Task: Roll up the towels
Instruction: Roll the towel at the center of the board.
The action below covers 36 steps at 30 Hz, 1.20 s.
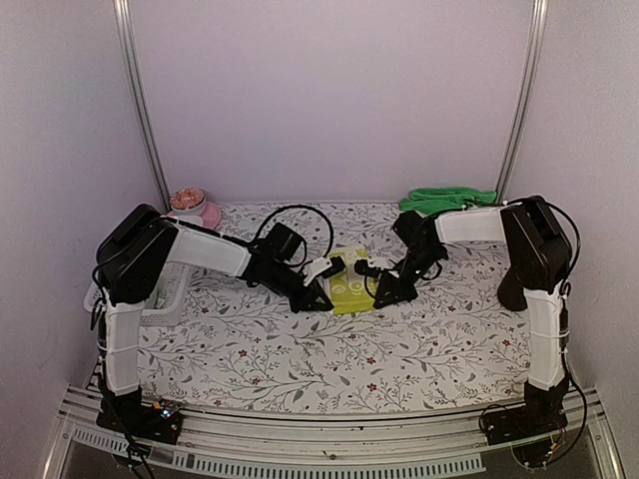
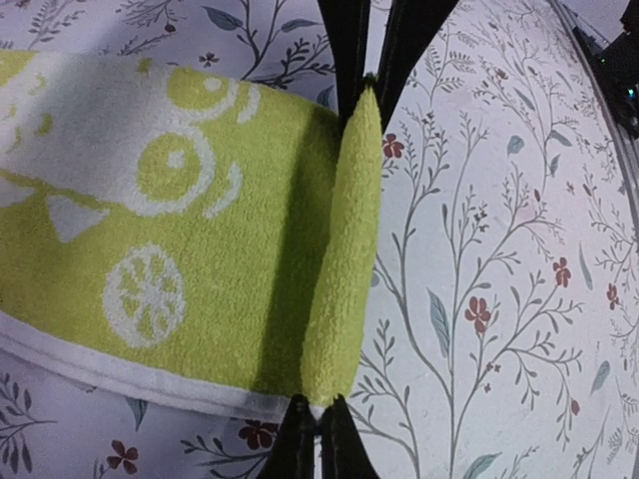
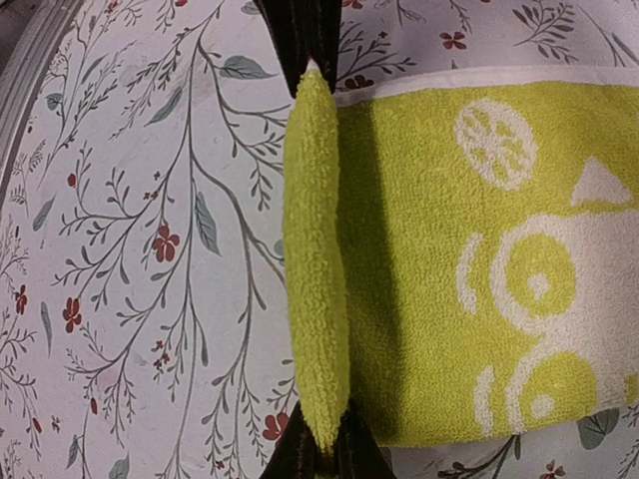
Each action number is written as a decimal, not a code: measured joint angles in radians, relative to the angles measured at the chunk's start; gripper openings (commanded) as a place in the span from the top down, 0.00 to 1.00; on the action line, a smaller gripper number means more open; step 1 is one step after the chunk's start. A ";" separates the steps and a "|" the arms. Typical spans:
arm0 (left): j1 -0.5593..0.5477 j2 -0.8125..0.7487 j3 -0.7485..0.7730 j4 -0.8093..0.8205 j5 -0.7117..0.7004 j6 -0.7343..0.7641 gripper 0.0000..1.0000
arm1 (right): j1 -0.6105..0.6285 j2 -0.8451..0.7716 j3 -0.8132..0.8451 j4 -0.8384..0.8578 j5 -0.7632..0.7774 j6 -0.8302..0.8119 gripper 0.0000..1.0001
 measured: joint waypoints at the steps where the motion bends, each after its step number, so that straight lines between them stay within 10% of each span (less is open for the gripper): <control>1: 0.000 0.000 0.000 0.003 -0.007 -0.003 0.94 | -0.001 0.008 0.011 -0.016 -0.004 0.003 0.91; 18: -0.013 -0.111 -0.218 0.223 -0.198 0.017 0.44 | -0.016 0.151 0.204 -0.266 -0.079 0.022 0.93; 36: -0.197 -0.191 -0.315 0.435 -0.457 0.345 0.47 | -0.039 0.290 0.378 -0.451 -0.150 0.122 0.96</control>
